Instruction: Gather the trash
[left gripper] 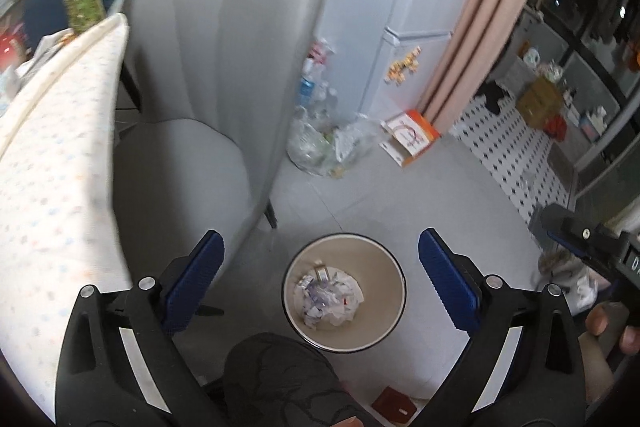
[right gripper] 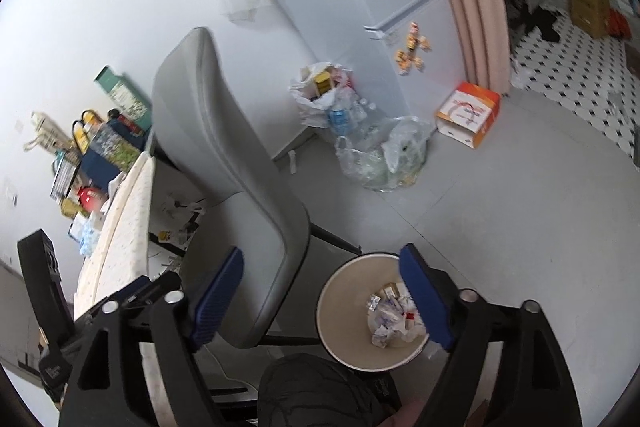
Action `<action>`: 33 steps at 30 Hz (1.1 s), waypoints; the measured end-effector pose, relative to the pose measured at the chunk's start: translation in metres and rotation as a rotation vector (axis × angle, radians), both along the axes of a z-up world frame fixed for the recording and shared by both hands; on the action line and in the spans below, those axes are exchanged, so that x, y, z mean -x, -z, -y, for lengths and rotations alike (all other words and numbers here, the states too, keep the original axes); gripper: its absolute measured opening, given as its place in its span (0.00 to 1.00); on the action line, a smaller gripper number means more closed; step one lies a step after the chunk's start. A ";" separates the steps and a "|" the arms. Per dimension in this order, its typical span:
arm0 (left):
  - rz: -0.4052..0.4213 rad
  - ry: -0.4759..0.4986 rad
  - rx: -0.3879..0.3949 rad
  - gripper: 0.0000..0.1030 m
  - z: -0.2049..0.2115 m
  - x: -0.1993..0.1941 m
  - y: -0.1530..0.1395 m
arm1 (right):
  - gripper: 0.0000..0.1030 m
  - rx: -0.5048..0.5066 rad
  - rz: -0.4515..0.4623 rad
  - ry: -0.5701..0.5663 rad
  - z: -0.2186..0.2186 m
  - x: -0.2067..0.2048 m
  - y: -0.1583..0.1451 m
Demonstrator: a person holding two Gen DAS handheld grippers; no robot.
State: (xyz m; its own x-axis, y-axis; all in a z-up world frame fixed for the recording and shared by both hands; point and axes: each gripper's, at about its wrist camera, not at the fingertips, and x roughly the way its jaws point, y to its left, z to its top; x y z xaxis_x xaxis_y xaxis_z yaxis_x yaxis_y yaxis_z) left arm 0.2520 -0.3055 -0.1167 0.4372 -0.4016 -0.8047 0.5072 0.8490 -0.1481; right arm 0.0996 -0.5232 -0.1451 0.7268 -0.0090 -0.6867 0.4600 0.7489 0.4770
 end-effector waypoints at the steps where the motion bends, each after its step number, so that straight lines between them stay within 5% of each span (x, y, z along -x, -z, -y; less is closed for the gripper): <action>1: 0.008 -0.012 0.010 0.94 -0.007 -0.001 -0.006 | 0.83 0.013 0.004 -0.009 -0.006 -0.001 -0.006; 4: 0.047 -0.054 0.055 0.94 -0.032 0.000 -0.029 | 0.93 0.074 0.034 -0.027 -0.025 -0.002 -0.031; 17: 0.254 -0.249 0.127 0.94 -0.145 0.034 -0.119 | 0.93 0.299 0.040 -0.024 -0.110 -0.003 -0.118; 33: 0.427 -0.383 0.104 0.94 -0.244 0.106 -0.170 | 0.93 0.362 0.123 -0.192 -0.207 0.010 -0.166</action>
State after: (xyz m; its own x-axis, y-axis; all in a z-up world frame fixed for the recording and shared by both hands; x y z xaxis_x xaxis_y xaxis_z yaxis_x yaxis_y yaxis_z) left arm 0.1458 -0.0616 0.0534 0.8441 -0.2186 -0.4897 0.2002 0.9756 -0.0904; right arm 0.0900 -0.3163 0.0209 0.8151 -0.0903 -0.5723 0.2520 0.9447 0.2100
